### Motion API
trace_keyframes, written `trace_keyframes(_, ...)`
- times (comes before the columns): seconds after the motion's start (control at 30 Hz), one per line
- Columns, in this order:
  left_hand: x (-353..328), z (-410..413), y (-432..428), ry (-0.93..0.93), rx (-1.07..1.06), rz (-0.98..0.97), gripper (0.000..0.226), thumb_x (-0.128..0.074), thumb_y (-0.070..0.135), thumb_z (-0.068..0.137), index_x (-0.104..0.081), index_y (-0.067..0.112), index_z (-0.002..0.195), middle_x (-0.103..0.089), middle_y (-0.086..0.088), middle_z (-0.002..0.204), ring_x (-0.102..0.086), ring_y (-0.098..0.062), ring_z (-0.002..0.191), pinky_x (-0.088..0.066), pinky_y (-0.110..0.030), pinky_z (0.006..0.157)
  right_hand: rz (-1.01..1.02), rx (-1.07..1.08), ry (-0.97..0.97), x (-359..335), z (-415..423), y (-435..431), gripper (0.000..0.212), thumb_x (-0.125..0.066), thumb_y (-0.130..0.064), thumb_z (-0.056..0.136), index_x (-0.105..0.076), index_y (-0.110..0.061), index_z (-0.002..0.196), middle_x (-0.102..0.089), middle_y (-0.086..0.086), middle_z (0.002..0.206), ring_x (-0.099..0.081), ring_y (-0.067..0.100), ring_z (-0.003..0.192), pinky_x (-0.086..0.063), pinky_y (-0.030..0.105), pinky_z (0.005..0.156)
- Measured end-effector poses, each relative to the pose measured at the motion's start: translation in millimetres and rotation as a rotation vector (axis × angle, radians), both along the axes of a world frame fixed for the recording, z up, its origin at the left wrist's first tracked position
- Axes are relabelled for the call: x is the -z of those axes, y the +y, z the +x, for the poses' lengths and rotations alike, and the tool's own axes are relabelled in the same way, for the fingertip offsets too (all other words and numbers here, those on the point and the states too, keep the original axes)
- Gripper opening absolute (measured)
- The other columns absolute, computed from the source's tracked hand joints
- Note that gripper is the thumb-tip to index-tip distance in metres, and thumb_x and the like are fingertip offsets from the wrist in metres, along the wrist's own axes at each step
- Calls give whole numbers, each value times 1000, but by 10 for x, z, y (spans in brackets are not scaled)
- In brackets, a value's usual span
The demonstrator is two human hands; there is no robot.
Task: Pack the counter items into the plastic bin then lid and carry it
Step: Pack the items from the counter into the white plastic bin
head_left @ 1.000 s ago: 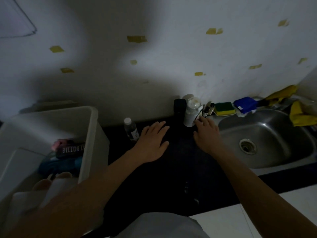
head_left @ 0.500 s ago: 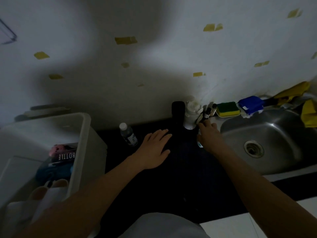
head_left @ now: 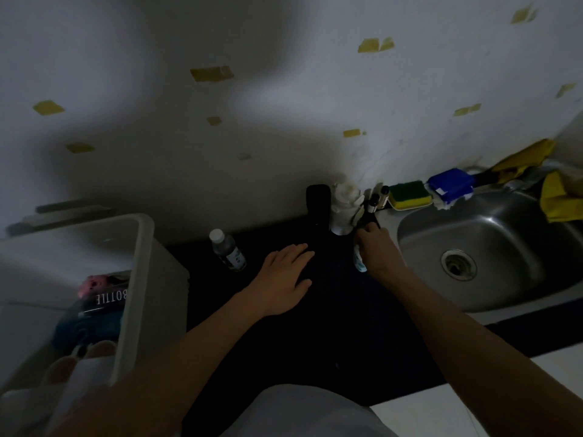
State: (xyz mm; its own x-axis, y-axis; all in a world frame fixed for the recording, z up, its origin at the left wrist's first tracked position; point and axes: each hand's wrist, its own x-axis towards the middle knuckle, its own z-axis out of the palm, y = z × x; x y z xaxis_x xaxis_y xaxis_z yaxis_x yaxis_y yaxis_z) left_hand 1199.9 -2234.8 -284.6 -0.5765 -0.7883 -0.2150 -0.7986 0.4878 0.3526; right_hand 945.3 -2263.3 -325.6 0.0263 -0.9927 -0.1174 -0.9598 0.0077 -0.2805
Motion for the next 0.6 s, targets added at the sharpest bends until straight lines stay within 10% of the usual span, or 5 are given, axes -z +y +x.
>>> trace_keyframes(0.47, -369, 386, 67, 263, -171, 29, 64, -54, 42, 97, -29, 22, 151, -33, 2, 155, -34, -14, 139, -31, -37, 116, -208, -232, -423, -870, 860, 129, 27, -63, -8, 83, -60, -17, 108, -58, 5, 106, -56, 22, 96, -50, 37, 80)
trace_keyframes(0.6, -717, 632, 78, 440, -277, -57, 56, -65, 38, 90, -43, 23, 139, -50, 3, 136, -47, -10, 122, -42, -28, 100, -282, -250, -548, -1320, 1204, 179, 27, -66, -8, 85, -60, -17, 109, -57, -1, 108, -54, 11, 97, -42, 13, 78)
